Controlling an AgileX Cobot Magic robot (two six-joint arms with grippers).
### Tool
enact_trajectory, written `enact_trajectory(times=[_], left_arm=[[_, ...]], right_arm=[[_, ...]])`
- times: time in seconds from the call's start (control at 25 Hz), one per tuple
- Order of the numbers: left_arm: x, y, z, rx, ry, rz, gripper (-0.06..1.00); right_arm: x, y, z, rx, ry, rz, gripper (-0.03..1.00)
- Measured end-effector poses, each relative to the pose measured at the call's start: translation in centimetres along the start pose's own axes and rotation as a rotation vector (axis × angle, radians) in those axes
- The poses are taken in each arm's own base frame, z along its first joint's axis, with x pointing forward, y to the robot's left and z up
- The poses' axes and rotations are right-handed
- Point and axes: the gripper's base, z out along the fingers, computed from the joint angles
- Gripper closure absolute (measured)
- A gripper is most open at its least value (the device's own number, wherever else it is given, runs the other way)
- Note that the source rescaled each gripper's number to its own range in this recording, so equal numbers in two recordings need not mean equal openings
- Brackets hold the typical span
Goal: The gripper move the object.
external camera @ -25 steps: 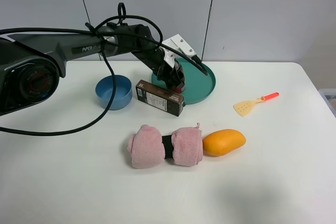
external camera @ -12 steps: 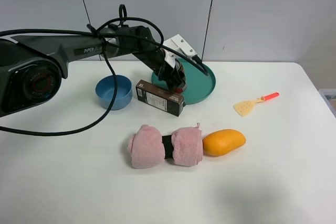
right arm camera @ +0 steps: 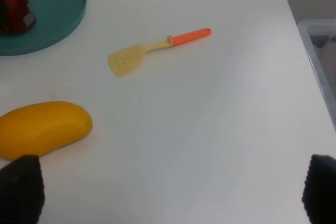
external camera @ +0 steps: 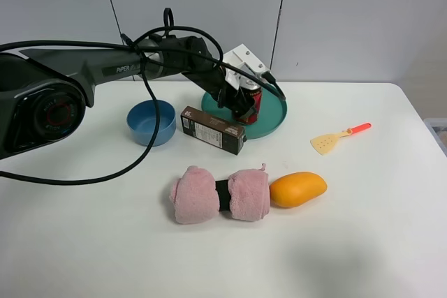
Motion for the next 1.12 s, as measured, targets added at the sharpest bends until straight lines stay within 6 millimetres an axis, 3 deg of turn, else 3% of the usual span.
enact_trajectory(times=[0.2,0.32,0.44,0.6,0.76,0.96,1.12], left_arm=[[-0.3,0.0,-0.4,0.003,-0.003,-0.004,0.43],[-1.7,0.0,-2.4,0.01,-0.02,0.004,0.43],[-4.0,0.0,-6.3,0.019,-0.055,-0.005,0.43],[-7.1,-0.4,-12.9,0.032,-0.11,-0.017,0.43],[-8.8,0.2,-19.3,0.011,-0.172,-0.014,0.43],[-8.4,4.6,-26.4,-0.12,-0.254,-0.065,0.43],[-6.1,9.2,-31.9,-0.256,-0.282,-0.163,0.42]], right_arm=[[0.0,0.0,0.0,0.0,0.0,0.0,-0.03],[0.0,0.0,0.0,0.0,0.0,0.0,-0.03],[0.0,0.0,0.0,0.0,0.0,0.0,-0.03],[0.0,0.0,0.0,0.0,0.0,0.0,-0.03],[0.0,0.0,0.0,0.0,0.0,0.0,-0.03],[0.0,0.0,0.0,0.0,0.0,0.0,-0.03],[0.0,0.0,0.0,0.0,0.0,0.0,-0.03]])
